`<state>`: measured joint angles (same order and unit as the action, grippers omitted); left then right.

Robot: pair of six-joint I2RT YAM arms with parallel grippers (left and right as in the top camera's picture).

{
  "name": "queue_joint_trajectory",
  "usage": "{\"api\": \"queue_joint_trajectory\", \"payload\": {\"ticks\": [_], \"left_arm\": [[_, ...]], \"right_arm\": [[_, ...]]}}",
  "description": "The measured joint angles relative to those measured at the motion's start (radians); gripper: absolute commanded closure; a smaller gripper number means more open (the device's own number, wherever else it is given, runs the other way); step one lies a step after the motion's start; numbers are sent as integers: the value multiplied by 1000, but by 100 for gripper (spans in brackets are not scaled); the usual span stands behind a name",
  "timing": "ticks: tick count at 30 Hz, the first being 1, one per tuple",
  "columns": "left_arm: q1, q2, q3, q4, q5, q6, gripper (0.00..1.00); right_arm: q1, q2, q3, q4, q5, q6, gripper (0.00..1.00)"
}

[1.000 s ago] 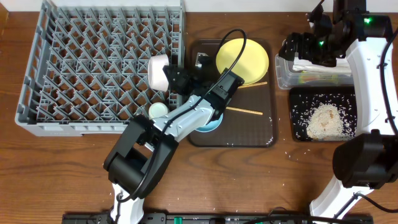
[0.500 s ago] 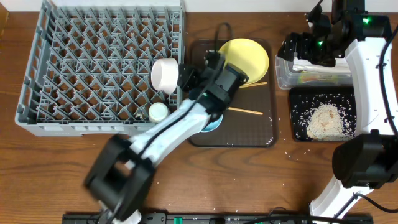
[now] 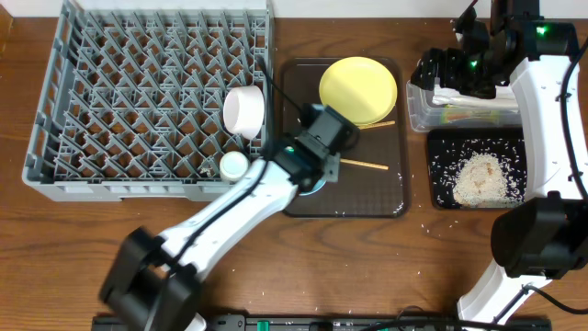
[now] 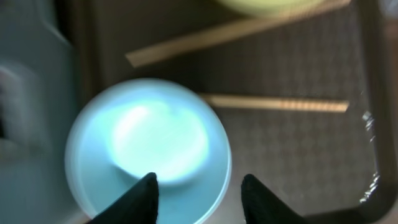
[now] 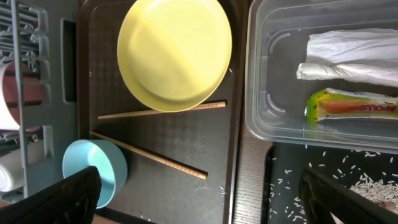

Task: Sort waste into correct bins and load items into the dishwasher
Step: 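Move the left gripper over the light-blue bowl and lower to its rim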

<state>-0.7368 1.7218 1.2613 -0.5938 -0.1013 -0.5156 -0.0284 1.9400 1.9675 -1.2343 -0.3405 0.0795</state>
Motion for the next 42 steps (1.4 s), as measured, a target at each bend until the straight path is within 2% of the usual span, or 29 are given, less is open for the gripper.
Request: {"api": "queue_joint_trajectory", "payload": {"ticks": [8, 19, 25, 32, 37, 42], "left_arm": [[-39, 137, -10, 59, 92, -43, 62], [-50, 146, -11, 126, 138, -60, 61], [-109, 146, -11, 162, 160, -20, 61], [-113, 146, -11, 195, 187, 55, 61], [-111, 146, 5, 98, 169, 149, 59], [-71, 113, 14, 0, 52, 130, 53]], "right_arm": [[0, 0, 0, 0, 0, 0, 1], [0, 0, 0, 0, 0, 0, 1], [0, 0, 0, 0, 0, 0, 1], [0, 0, 0, 0, 0, 0, 1], [0, 0, 0, 0, 0, 0, 1], [0, 0, 0, 0, 0, 0, 1]]}}
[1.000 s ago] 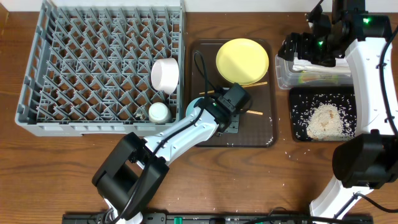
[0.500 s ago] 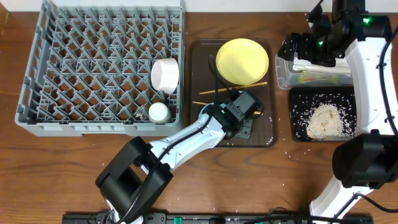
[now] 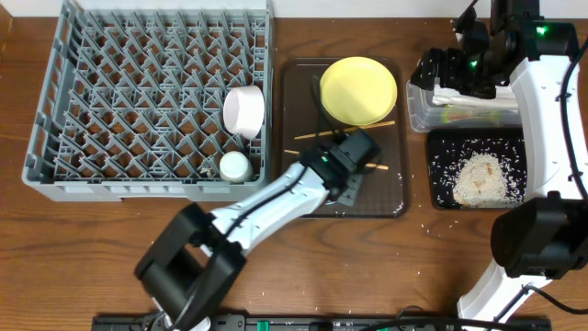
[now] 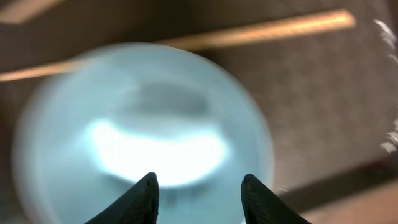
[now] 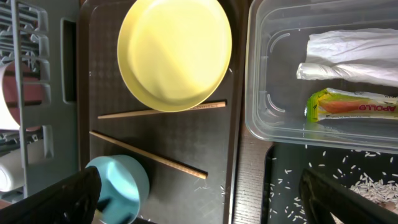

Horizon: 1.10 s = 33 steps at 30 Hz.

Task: Sort waste into correct bins and load items into the dishwasher
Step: 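Move the left gripper over the light-blue bowl and lower to its rim, then grasp the light-blue bowl rim with the left gripper and lift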

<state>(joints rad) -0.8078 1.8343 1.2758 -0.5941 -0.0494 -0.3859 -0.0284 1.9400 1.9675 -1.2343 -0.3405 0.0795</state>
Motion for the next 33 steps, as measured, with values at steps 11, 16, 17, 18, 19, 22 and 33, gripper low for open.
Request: {"api": "queue_joint_trajectory", "payload": {"ticks": [11, 16, 17, 18, 19, 22, 33], "left_arm": [[94, -40, 18, -31, -172, -26, 53], [108, -17, 17, -31, -201, -30, 53], [108, -8, 17, -31, -201, -32, 53], [108, 1, 17, -31, -200, -34, 54], [108, 13, 16, -31, -196, -37, 54], [108, 44, 15, -36, -169, -45, 58], [108, 76, 13, -50, -113, -102, 69]], "right_arm": [[0, 0, 0, 0, 0, 0, 1], [0, 0, 0, 0, 0, 0, 1], [0, 0, 0, 0, 0, 0, 1], [0, 0, 0, 0, 0, 0, 1], [0, 0, 0, 0, 0, 0, 1], [0, 0, 0, 0, 0, 0, 1], [0, 0, 0, 0, 0, 0, 1]]}}
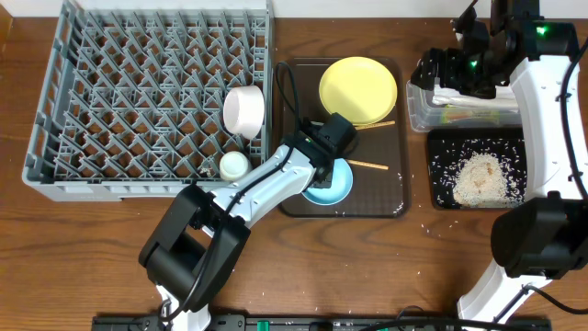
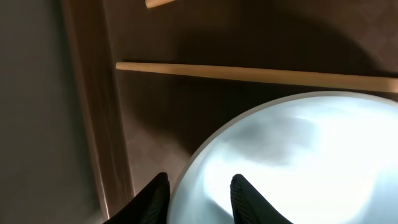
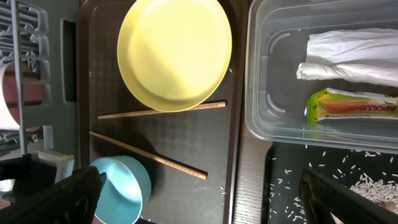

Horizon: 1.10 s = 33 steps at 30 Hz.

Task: Sort waste into correct bins and load items into the dishwasher
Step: 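Grasp the light-blue bowl rim with the left gripper and lift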

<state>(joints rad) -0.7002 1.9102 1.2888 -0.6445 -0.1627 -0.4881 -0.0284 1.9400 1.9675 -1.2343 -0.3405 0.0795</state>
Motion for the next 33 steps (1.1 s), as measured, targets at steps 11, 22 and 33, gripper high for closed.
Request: {"api": "queue_joint_trajectory", "payload": {"ticks": [11, 22, 33], "left_arm": [[13, 10, 0, 2, 90, -118, 70], [18, 66, 0, 23, 171, -169, 92], [18, 39, 27, -12, 152, -130, 93]], "right_arm": [[0, 0, 0, 0, 0, 0, 1], [0, 0, 0, 0, 0, 0, 1], [0, 0, 0, 0, 0, 0, 1]]}}
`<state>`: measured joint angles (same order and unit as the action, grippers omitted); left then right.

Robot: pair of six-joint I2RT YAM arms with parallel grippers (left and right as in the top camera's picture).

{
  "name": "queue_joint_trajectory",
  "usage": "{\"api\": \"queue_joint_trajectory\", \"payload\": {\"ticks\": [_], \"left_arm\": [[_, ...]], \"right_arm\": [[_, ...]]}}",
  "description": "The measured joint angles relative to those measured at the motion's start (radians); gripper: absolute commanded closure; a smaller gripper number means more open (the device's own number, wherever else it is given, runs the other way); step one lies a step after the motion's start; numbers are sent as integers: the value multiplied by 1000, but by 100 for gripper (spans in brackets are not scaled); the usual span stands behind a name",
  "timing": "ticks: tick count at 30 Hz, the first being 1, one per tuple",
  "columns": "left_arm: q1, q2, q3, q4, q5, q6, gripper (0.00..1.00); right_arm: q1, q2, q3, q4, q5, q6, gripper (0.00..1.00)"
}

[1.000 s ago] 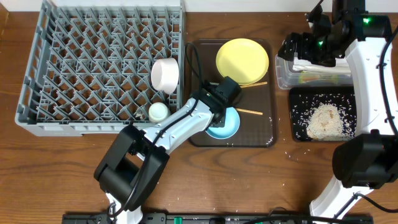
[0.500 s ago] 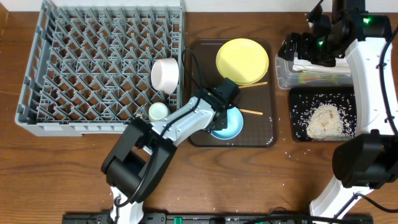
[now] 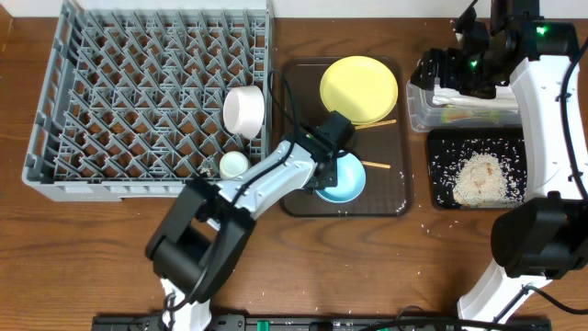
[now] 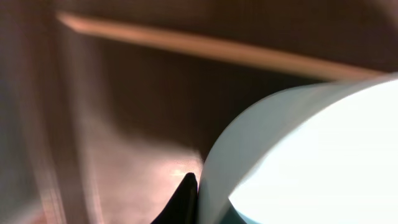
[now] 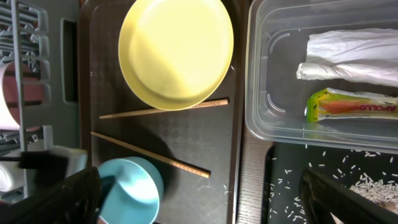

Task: Sort waste into correct bins and load items into the dishwasher
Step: 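Grasp the light-blue bowl rim with the left gripper and lift, then carry the light-blue bowl to the dish rack and release it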

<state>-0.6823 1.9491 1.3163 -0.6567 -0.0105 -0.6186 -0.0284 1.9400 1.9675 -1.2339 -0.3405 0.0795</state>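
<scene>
The light blue bowl [image 3: 342, 177] sits on the front of the dark tray [image 3: 390, 198], and it also shows in the right wrist view as the bowl [image 5: 134, 190]. My left gripper [image 3: 323, 165] is shut on its left rim. One finger [image 4: 185, 199] presses the outer wall of the bowl [image 4: 298, 149], while the other is hidden. A yellow plate [image 3: 358, 89] lies at the tray's back, with two chopsticks [image 5: 163, 109] [image 5: 149, 155] below it. My right gripper [image 3: 457, 66] hangs wide open and empty high over the clear bin [image 3: 464, 110].
The grey dish rack [image 3: 147, 92] fills the left side and holds a white cup [image 3: 243, 110] and a small white cup [image 3: 233, 164]. The clear bin holds wrappers [image 5: 348, 106]. A black tray with spilled rice [image 3: 478, 175] lies in front of it.
The blue bowl sits slightly further right on the tray. My left gripper's fingers, which stood astride its left rim, have shut on it. The right arm has not moved.
My left gripper first hovered open over the blue bowl at the tray's front left corner. It then stood further right over the bowl, which had shifted right. Later it was at the bowl's left rim, narrower. Now it grips that rim.
</scene>
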Motion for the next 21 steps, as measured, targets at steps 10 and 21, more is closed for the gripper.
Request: {"api": "queue_joint_trajectory", "payload": {"ticks": [10, 21], "left_arm": [[39, -214, 91, 152, -454, 240, 93], [250, -203, 107, 640, -689, 727, 93]], "right_arm": [[0, 0, 0, 0, 0, 0, 1], [0, 0, 0, 0, 0, 0, 1]]}}
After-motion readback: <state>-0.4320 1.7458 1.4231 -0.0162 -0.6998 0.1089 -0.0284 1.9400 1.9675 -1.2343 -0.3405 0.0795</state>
